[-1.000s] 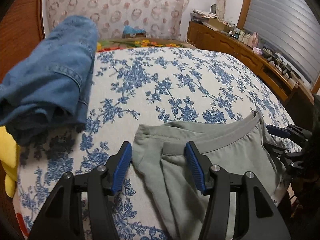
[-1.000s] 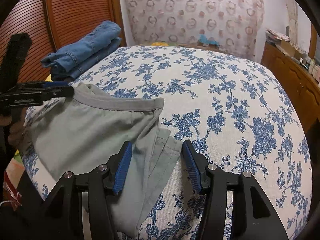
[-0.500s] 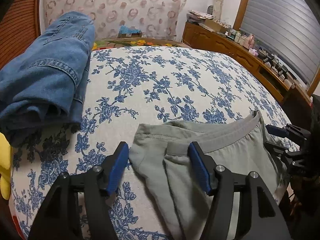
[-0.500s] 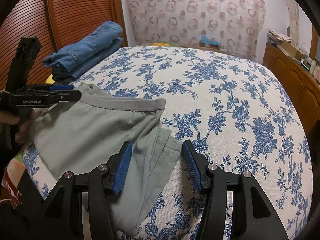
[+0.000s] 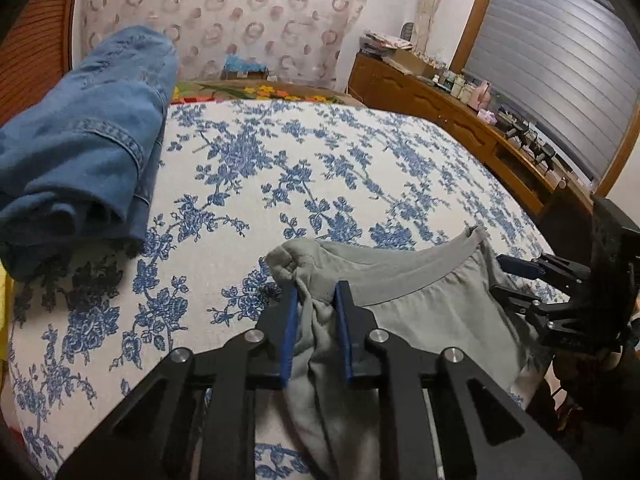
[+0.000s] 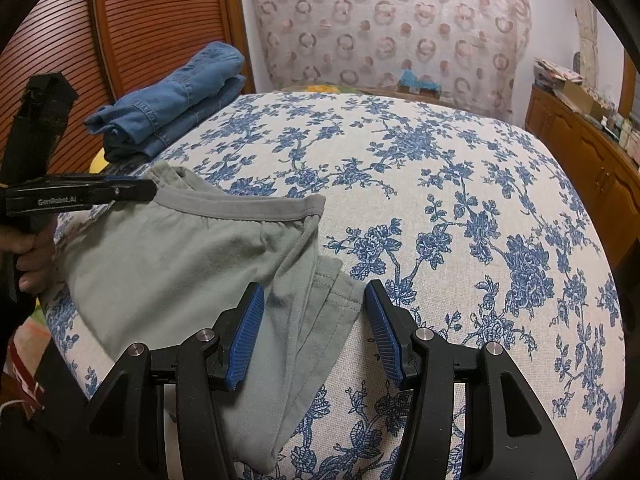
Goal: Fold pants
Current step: 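Close the left gripper on the pants waistband edge, then lift the folded grey-green pants by the waistband with the left gripper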
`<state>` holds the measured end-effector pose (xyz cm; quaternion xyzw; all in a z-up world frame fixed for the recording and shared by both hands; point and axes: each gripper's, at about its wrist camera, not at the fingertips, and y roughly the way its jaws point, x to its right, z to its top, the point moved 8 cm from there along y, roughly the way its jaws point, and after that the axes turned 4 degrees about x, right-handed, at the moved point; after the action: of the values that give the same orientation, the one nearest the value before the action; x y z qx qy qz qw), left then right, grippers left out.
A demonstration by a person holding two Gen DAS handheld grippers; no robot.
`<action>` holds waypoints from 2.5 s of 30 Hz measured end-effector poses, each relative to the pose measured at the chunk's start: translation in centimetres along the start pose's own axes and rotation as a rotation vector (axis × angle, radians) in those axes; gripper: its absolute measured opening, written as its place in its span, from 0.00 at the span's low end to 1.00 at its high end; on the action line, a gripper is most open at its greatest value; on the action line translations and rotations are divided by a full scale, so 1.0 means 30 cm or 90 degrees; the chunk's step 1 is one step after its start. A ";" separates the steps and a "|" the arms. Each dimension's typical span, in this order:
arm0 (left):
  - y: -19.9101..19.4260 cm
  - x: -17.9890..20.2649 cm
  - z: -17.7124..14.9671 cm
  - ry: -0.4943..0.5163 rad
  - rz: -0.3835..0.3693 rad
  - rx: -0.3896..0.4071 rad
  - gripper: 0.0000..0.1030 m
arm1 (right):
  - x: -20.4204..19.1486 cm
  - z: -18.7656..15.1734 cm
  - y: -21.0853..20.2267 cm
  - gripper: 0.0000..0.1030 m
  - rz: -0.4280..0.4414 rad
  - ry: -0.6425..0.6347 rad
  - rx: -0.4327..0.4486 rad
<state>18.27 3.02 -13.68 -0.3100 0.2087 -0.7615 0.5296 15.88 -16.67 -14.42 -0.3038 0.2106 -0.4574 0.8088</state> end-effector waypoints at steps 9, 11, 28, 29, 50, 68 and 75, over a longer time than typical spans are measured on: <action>-0.059 0.044 0.020 0.017 0.006 0.041 0.14 | -0.021 0.006 0.000 0.11 0.058 0.020 -0.019; -0.073 0.053 0.025 0.017 0.003 0.049 0.14 | -0.024 0.011 -0.002 0.09 0.064 0.021 -0.018; -0.261 0.147 0.137 0.049 0.006 0.168 0.13 | -0.071 0.163 -0.188 0.07 0.044 -0.043 0.105; -0.268 0.149 0.147 0.051 0.008 0.173 0.13 | -0.071 0.175 -0.198 0.07 0.041 -0.047 0.112; -0.309 0.129 0.229 0.065 0.031 0.215 0.13 | -0.080 0.330 -0.226 0.07 0.047 -0.077 0.159; -0.246 -0.027 0.302 0.031 0.069 0.215 0.13 | -0.115 0.479 -0.053 0.07 0.079 -0.131 0.141; -0.255 -0.079 0.356 0.024 0.084 0.228 0.13 | -0.127 0.562 -0.003 0.07 0.085 -0.159 0.141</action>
<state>21.08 8.05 -1.65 -0.1825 0.0994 -0.7557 0.6211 24.38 -8.37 -1.88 -0.2525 0.0765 -0.3821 0.8857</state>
